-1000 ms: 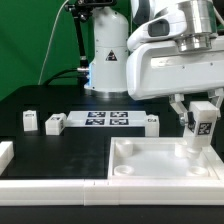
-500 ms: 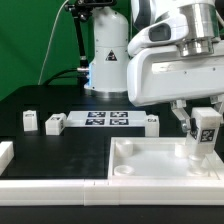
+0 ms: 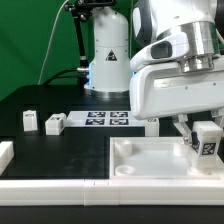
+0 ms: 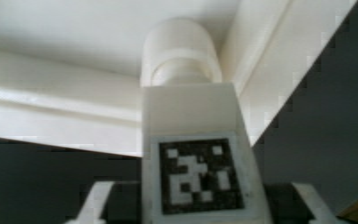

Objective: Assemble one leg

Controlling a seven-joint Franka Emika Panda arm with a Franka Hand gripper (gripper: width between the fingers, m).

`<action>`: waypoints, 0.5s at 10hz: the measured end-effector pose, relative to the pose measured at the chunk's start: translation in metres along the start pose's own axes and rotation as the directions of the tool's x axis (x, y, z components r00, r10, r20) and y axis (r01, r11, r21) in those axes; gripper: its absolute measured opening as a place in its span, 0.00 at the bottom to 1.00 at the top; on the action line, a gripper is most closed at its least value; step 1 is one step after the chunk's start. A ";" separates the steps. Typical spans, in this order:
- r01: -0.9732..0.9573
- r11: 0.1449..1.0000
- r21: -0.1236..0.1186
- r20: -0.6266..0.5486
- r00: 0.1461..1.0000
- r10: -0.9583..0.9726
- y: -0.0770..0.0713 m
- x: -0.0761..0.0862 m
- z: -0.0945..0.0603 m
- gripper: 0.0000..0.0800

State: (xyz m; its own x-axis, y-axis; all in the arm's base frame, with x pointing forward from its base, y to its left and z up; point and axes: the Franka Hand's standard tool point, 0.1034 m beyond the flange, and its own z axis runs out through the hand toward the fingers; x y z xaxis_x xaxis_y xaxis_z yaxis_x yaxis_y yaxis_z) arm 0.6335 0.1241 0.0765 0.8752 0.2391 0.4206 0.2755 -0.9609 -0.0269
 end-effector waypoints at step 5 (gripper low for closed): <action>-0.001 1.000 -0.005 -0.029 1.000 0.001 0.000 -0.006 0.001 0.43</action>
Offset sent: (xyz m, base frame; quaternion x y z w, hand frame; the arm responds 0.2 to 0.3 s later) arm -0.0154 -0.0050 -0.0116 -0.0048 0.0194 -0.0008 0.9998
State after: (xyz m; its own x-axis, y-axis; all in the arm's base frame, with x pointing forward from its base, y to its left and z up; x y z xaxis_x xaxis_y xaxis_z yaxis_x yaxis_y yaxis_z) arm 0.6288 0.1231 0.0731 0.8636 0.2345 0.4464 0.2730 -0.9617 -0.0230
